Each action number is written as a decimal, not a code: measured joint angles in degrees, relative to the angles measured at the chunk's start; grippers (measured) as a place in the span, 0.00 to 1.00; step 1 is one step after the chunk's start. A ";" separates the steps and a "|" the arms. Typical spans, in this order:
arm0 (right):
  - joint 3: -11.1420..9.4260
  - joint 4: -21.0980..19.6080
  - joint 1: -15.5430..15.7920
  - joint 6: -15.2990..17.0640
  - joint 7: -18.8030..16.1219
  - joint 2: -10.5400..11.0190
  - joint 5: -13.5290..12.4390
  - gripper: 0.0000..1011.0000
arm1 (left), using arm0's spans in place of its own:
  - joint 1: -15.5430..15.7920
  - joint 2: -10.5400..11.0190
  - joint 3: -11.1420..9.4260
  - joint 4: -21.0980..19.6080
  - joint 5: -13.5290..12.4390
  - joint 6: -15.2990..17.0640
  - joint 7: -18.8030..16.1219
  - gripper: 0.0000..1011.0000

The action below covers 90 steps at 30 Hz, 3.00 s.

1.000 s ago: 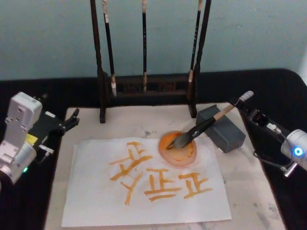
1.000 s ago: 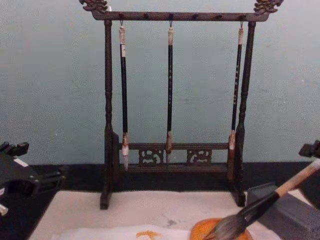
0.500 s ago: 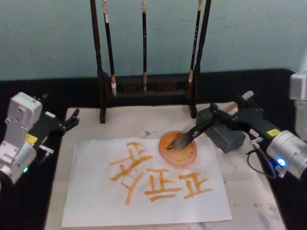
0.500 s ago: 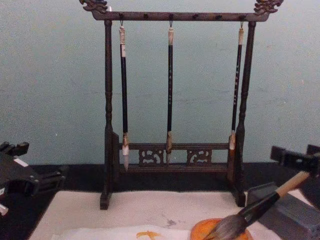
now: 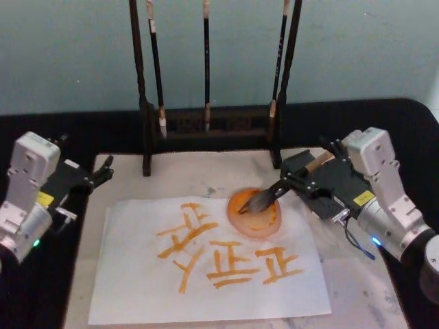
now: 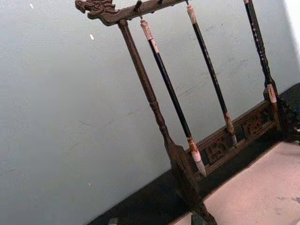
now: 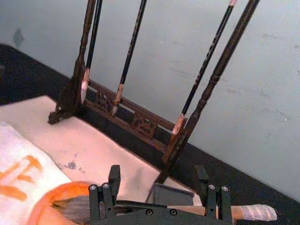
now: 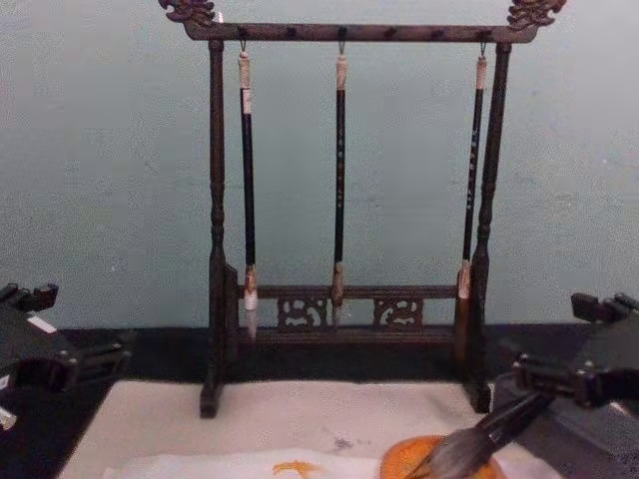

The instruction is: Pick up the brush from the inkstone, write on the paper, then place the brush back to its original position.

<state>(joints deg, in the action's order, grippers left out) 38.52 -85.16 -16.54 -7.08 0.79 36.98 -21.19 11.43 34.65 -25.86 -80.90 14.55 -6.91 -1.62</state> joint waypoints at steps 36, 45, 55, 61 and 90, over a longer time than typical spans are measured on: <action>0.10 0.93 -0.21 0.28 0.50 -0.55 2.01 0.99 | 0.01 0.00 0.00 0.00 0.00 0.00 0.00 1.00; 0.10 0.89 -0.21 0.28 0.48 -0.54 1.96 0.99 | 0.00 0.00 0.00 0.00 0.00 0.00 0.00 1.00; 0.10 0.89 -0.21 0.27 0.48 -0.53 1.91 0.99 | 0.00 0.00 0.00 0.00 0.00 0.00 0.00 1.00; 0.11 0.89 -0.21 0.27 0.48 -0.54 1.91 0.99 | 0.00 0.00 0.00 0.00 0.00 0.00 0.00 1.00; 0.10 0.89 -0.21 0.27 0.48 -0.53 1.92 0.99 | 0.00 0.00 0.00 0.00 0.00 0.00 0.00 1.00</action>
<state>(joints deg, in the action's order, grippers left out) 38.62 -84.27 -16.75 -6.80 1.26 36.45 -19.27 11.43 34.65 -25.86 -80.90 14.55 -6.91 -1.62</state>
